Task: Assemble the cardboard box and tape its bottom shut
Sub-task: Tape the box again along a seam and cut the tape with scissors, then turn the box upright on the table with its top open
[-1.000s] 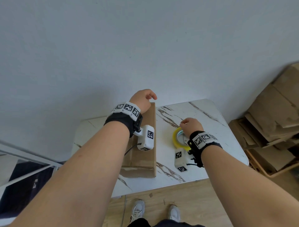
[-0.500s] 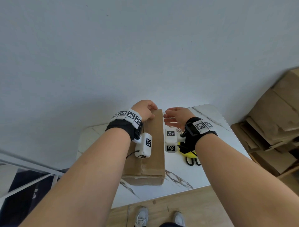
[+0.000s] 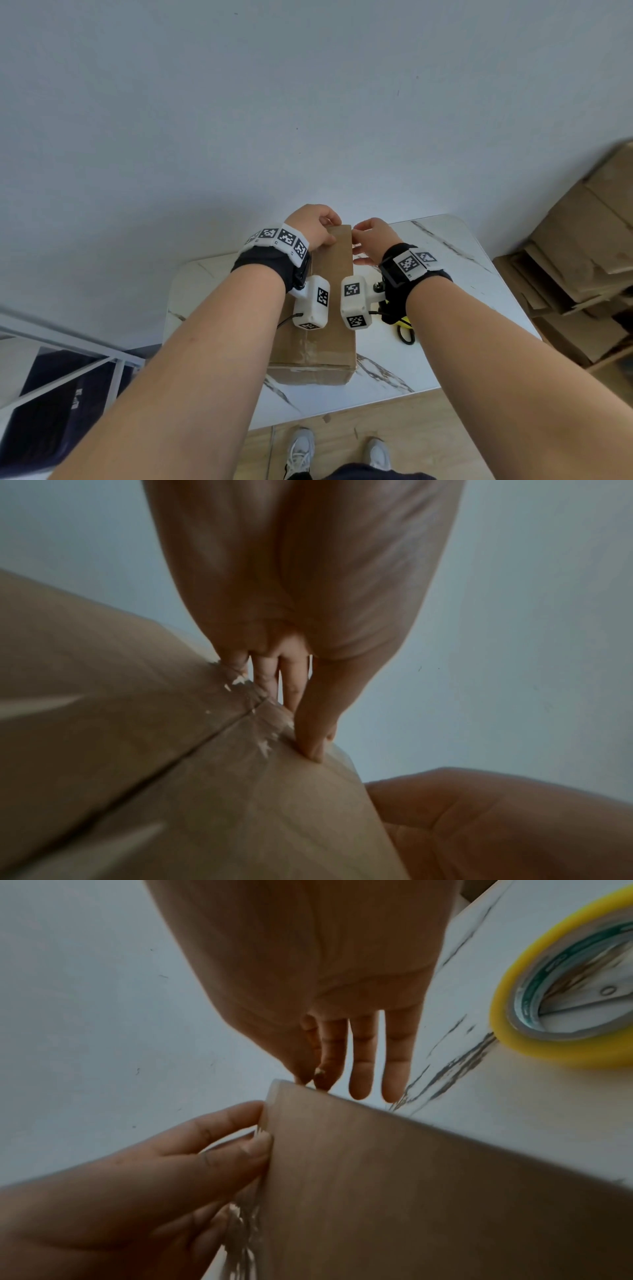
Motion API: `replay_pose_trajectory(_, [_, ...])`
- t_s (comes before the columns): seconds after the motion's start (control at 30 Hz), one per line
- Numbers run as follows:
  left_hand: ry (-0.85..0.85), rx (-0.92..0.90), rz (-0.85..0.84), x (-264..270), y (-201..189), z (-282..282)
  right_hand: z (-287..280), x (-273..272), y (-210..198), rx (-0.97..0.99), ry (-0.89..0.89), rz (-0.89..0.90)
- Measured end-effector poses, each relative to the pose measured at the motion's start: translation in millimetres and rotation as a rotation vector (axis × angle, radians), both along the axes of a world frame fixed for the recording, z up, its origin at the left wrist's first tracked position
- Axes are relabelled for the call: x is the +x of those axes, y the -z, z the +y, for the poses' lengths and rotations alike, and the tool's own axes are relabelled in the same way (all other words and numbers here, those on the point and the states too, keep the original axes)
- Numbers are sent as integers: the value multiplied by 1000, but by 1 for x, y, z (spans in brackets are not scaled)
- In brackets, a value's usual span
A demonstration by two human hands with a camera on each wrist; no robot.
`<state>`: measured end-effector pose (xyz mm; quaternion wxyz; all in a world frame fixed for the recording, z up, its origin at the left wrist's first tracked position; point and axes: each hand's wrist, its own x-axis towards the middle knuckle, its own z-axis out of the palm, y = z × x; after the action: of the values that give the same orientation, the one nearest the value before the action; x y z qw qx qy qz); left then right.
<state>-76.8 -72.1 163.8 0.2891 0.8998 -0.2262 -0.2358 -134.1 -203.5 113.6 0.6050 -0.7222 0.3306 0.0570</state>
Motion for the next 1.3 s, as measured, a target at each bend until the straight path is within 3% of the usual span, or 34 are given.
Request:
replay_pose_trajectory(0.1, [-5,-4,-5,1,1,0,2,-1,1,14,-62,82])
replay_pose_trajectory(0.17, [-2,-8,-7,0,1,1,2,-3,0,21,-6,75])
replay_pose_trajectory(0.27, [8,-8,-7,0,1,1,-2,-5,-1,-144,125,-67])
replay_pose_trajectory(0.37, [17,3,-16,0,1,1,-2,-6,-6,-215,116,-185])
replay_pose_trajectory(0.8, [-72,-32,-28,3,10,3,0,-8,0,-73,18,-128])
replay_pose_trajectory(1.03, [-99,35,-134,0,9,8,2,-9,-10,-78,-76,-96])
replay_pose_trajectory(1.17, [-127,95,-191,-1,6,18,8,-15,-11,-163,-153,-49])
replay_pose_trajectory(1.3, [-227,122,-200,0,0,33,7,-19,-12,-289,-122,-62])
